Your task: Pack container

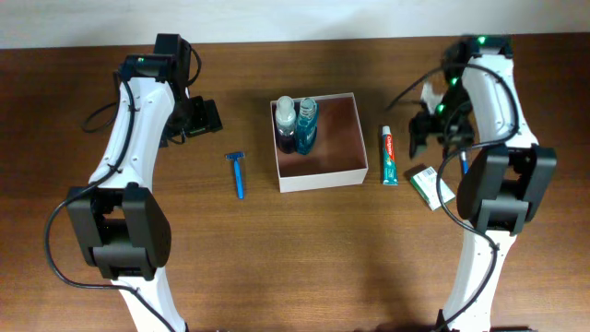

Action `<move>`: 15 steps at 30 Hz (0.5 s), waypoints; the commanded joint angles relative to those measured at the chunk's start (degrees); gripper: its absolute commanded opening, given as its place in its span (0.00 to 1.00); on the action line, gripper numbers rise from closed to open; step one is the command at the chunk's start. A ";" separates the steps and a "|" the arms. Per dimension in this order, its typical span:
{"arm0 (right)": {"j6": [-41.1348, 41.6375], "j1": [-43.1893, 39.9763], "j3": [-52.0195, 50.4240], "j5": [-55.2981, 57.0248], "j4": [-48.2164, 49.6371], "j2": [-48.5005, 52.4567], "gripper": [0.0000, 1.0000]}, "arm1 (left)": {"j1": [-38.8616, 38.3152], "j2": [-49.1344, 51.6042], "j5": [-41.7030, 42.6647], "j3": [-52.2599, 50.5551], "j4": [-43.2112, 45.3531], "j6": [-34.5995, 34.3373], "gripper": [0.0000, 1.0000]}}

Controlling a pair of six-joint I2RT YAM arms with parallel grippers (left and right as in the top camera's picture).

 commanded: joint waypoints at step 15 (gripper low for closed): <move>1.62 0.00 -12.92 4.24 -0.31 -2.75 0.85 | 0.00 -0.83 -0.63 -0.15 0.09 -0.35 0.99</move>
